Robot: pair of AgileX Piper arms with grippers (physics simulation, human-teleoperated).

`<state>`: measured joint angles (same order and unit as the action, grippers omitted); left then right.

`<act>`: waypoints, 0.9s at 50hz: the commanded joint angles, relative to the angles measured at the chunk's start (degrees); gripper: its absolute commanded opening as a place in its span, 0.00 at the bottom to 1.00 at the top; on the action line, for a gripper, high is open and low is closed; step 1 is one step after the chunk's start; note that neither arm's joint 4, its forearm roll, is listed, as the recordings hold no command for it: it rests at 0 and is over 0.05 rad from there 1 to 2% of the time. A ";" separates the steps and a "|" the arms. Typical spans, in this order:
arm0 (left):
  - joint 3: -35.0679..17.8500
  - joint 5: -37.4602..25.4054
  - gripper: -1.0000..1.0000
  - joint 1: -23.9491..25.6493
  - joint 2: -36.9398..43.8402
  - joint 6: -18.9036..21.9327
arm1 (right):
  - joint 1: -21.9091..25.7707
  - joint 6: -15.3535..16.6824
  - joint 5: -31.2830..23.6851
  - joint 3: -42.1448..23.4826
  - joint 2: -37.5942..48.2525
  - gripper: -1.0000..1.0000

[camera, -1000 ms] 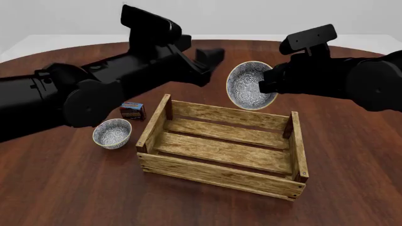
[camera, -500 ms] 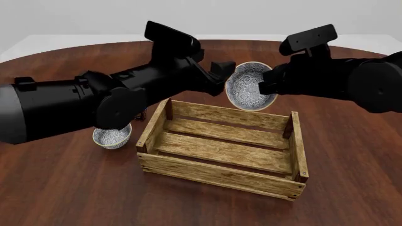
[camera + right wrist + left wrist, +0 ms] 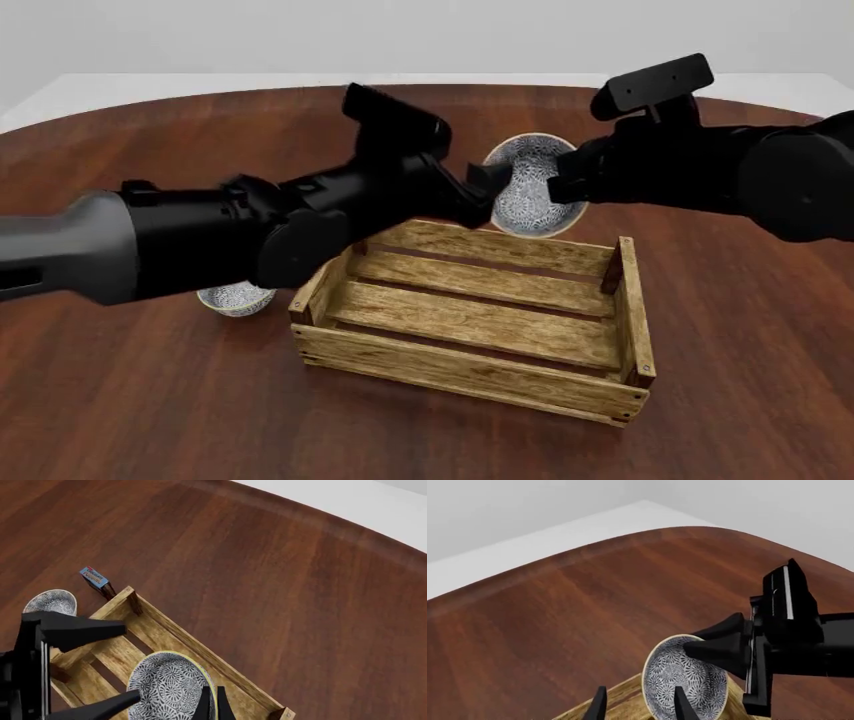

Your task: Stack the right bowl on the left bowl and place them in the tray.

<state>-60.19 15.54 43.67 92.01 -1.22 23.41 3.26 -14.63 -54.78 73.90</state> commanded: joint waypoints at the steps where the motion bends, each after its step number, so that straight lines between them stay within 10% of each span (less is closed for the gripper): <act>1: -0.58 -0.20 1.00 0.30 1.25 -0.76 | 1.01 -0.87 -0.76 -0.27 -3.06 0.00; 45: -0.82 2.09 1.00 1.11 6.64 -3.01 | 1.16 -0.66 -1.04 -0.05 -3.85 0.00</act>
<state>-60.72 18.51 43.91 98.69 -3.47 23.55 3.35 -15.00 -54.31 73.35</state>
